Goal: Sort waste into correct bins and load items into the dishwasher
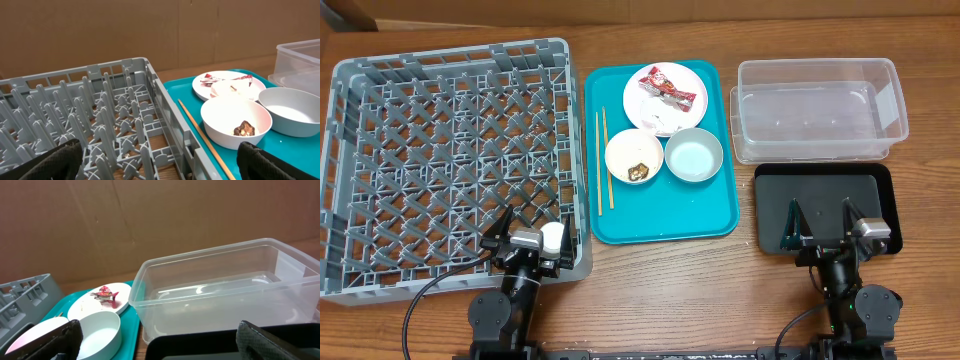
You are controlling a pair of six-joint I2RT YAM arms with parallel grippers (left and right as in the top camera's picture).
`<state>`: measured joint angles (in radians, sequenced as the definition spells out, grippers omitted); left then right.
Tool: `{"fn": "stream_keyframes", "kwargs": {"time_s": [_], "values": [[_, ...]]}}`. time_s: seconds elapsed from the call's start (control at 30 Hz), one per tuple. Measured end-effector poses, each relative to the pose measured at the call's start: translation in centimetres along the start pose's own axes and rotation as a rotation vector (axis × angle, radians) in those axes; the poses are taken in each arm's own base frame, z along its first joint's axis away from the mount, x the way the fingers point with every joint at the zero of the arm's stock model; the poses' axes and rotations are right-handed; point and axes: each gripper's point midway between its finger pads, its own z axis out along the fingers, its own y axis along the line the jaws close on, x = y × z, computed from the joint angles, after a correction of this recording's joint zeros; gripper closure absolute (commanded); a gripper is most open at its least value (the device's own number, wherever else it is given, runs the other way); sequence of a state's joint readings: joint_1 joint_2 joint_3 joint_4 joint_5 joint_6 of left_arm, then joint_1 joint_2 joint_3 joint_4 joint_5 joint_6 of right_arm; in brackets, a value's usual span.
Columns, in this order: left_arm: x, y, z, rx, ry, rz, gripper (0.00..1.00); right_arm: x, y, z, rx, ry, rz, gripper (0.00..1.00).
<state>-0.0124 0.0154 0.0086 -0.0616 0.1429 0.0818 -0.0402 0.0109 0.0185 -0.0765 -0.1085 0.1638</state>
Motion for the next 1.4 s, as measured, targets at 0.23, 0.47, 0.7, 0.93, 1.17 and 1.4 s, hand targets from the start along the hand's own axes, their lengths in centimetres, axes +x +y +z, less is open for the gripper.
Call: {"fn": "stream_keyframes", "kwargs": {"time_s": [0.23, 0.47, 0.7, 0.93, 1.17, 1.4], "values": [[0.0, 0.0, 0.0, 0.0, 0.0, 0.0, 0.0, 0.0, 0.0, 0.0, 0.001, 0.0, 0.0, 0.0], [0.0, 0.0, 0.0, 0.0, 0.0, 0.0, 0.0, 0.0, 0.0, 0.0, 0.0, 0.0, 0.0, 0.0], [0.0, 0.0, 0.0, 0.0, 0.0, 0.0, 0.0, 0.0, 0.0, 0.0, 0.0, 0.0, 0.0, 0.0], [0.0, 0.1, 0.0, -0.005, 0.0, 0.001, 0.0, 0.0, 0.0, 0.0, 0.0, 0.0, 0.0, 0.0], [0.1, 0.4, 0.0, -0.023, 0.005, 0.004, 0.0, 0.0, 0.1, 0.0, -0.008, 0.002, 0.0, 0.0], [-0.1, 0.6, 0.0, -0.033, -0.003, 0.005, 0.0, 0.1, 1.7, -0.1, -0.099, 0.011, -0.002, 0.0]]}}
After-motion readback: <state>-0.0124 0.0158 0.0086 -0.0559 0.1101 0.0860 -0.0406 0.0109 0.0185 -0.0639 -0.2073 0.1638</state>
